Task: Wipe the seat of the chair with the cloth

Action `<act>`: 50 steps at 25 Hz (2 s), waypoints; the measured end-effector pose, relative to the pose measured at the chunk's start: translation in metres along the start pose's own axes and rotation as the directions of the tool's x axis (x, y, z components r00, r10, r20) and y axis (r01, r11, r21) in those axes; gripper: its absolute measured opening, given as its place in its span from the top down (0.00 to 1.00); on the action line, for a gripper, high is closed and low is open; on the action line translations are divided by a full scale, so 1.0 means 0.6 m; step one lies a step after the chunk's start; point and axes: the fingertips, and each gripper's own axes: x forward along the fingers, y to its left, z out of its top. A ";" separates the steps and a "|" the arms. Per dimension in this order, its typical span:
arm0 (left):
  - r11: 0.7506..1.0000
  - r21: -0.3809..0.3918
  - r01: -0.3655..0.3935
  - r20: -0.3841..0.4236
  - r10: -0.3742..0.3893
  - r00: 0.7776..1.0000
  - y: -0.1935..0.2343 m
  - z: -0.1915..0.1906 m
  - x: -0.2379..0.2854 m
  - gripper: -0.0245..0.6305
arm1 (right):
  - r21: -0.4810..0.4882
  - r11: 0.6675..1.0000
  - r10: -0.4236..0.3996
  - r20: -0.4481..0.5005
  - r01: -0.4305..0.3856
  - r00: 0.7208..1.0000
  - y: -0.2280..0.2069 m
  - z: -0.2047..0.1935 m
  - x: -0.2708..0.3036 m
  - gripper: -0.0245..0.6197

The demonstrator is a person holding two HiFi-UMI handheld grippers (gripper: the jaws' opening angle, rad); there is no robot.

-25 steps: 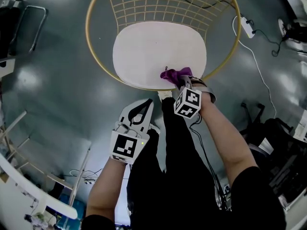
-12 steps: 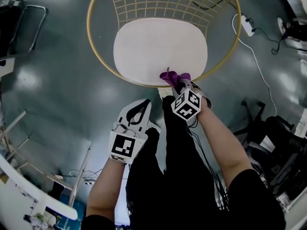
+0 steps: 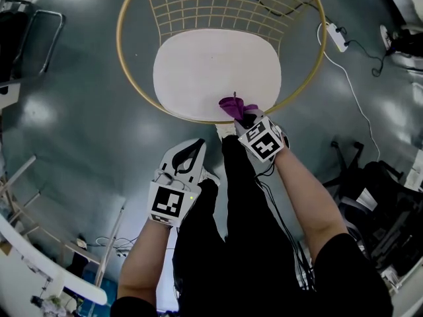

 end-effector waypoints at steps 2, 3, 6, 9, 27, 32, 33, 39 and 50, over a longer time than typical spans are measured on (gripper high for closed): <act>1.000 0.003 0.003 -0.003 -0.003 1.000 -0.004 0.005 0.007 0.95 | 0.028 1.000 0.013 0.031 -0.014 0.999 -0.011 0.011 -0.012 0.87; 1.000 0.005 0.006 -0.004 -0.006 1.000 -0.005 0.009 0.011 0.95 | 0.029 0.999 0.014 0.042 -0.015 0.999 -0.018 0.017 -0.018 0.87; 1.000 0.007 0.009 -0.007 -0.009 1.000 -0.006 0.024 0.025 0.95 | 0.013 1.000 0.002 0.069 -0.003 0.998 -0.049 0.041 -0.035 0.87; 1.000 0.006 0.010 -0.004 -0.010 1.000 -0.005 0.041 0.045 0.95 | -0.014 0.999 -0.047 0.084 0.048 0.995 -0.105 0.066 -0.054 0.87; 0.998 -0.056 -0.034 0.001 0.034 0.999 0.063 0.104 0.161 0.95 | -0.646 0.625 -0.561 0.018 0.438 0.827 -0.407 0.166 -0.047 0.87; 0.997 -0.065 -0.044 -0.005 0.044 0.999 0.067 0.118 0.161 0.95 | -0.660 0.659 -0.510 -0.040 0.361 0.859 -0.394 0.145 -0.044 0.87; 0.997 -0.066 -0.044 -0.006 0.043 0.999 0.068 0.121 0.161 0.95 | -0.653 0.669 -0.503 -0.045 0.356 0.863 -0.394 0.145 -0.045 0.87; 0.997 -0.063 -0.036 -0.016 0.035 0.999 0.064 0.117 0.153 0.95 | -0.594 0.724 -0.484 -0.076 0.350 0.872 -0.380 0.134 -0.045 0.87; 1.000 -0.026 -0.017 -0.002 0.016 1.000 0.021 0.105 0.121 0.95 | -0.489 0.801 -0.452 -0.114 0.346 0.885 -0.311 0.064 -0.058 0.87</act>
